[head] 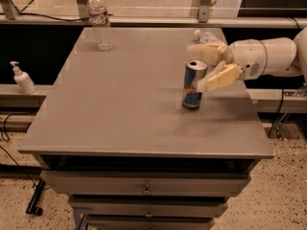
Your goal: Place redbull can upright
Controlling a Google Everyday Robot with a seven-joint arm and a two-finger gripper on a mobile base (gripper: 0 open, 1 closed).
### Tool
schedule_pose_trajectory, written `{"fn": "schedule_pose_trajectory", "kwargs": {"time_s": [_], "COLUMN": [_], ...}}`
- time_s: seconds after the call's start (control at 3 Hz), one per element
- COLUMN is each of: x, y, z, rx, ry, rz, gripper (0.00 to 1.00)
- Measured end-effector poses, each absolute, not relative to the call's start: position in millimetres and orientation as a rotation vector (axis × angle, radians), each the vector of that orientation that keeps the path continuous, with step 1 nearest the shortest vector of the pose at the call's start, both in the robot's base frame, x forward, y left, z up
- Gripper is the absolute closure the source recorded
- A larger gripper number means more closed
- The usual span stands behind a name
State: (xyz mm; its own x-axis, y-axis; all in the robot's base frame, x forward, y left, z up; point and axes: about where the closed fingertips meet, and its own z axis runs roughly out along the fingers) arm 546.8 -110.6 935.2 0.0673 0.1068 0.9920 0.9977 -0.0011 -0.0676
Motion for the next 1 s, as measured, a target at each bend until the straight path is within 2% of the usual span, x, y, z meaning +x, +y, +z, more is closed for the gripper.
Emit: {"fn": "schedule_pose_trajectory", "kwargs": {"time_s": [0.33,1.0], "x": [548,533], "y": [-132,-237], "z": [952,1040], "rx": [-1.336,-1.423], "ry": [-1.231,-1.186], "rz": [-1.156,-1.427], "gripper": [0.00,0.00]}}
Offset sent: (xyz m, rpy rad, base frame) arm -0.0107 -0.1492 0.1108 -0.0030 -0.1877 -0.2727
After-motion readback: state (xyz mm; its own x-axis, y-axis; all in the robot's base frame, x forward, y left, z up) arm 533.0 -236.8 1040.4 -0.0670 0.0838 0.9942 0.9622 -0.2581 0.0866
